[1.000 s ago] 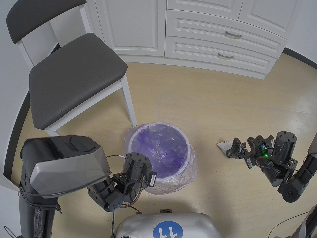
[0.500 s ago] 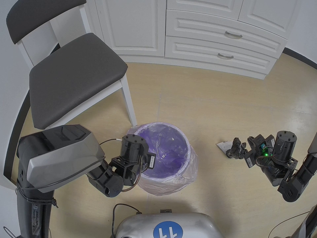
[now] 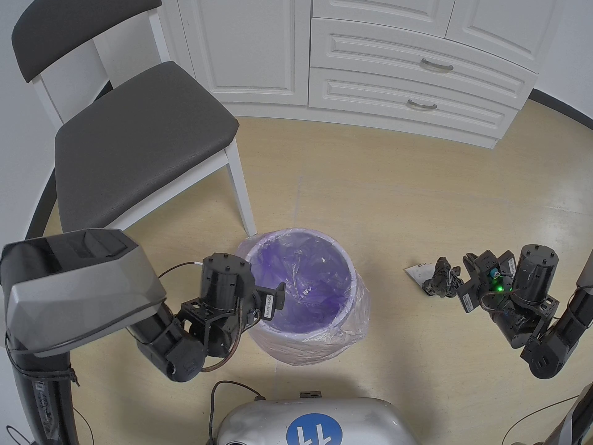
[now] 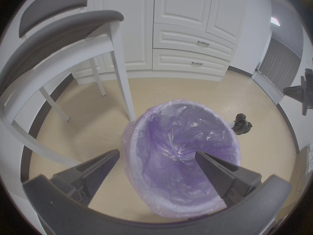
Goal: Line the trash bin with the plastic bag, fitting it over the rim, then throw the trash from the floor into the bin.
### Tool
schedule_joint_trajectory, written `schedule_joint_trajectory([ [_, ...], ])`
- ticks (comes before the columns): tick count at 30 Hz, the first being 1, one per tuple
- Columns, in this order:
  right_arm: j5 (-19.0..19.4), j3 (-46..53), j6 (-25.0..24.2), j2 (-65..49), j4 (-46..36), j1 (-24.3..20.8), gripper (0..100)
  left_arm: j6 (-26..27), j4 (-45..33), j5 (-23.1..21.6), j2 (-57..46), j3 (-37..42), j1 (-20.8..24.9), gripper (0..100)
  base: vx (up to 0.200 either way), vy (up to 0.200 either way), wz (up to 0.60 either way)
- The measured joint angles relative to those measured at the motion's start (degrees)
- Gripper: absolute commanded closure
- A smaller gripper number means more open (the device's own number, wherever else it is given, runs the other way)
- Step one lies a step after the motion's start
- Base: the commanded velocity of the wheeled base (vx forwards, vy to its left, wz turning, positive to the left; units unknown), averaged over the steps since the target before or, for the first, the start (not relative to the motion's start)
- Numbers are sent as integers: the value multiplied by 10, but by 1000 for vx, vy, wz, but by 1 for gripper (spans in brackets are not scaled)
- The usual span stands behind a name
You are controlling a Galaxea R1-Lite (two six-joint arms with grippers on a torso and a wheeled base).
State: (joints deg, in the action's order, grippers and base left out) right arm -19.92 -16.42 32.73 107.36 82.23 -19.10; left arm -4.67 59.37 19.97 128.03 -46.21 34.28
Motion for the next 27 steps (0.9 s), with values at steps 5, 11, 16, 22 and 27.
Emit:
schedule_joint_trajectory([
  [5,3,11,13,-3,27,0,0,-1,60,0,-43,81,7,0,0,0,0],
  [11,18,24,7,-12,52,-4,0,-2,138,1,-96,178,25,0,0,0,0],
  [16,48,48,-28,-31,53,-7,0,-2,197,1,-143,252,44,0,0,0,0],
  [22,69,64,-91,-71,3,-10,0,-3,209,1,-196,316,52,0,0,0,0],
  [27,73,44,-167,-114,-157,-13,0,-3,207,2,-232,355,48,0,0,0,0],
])
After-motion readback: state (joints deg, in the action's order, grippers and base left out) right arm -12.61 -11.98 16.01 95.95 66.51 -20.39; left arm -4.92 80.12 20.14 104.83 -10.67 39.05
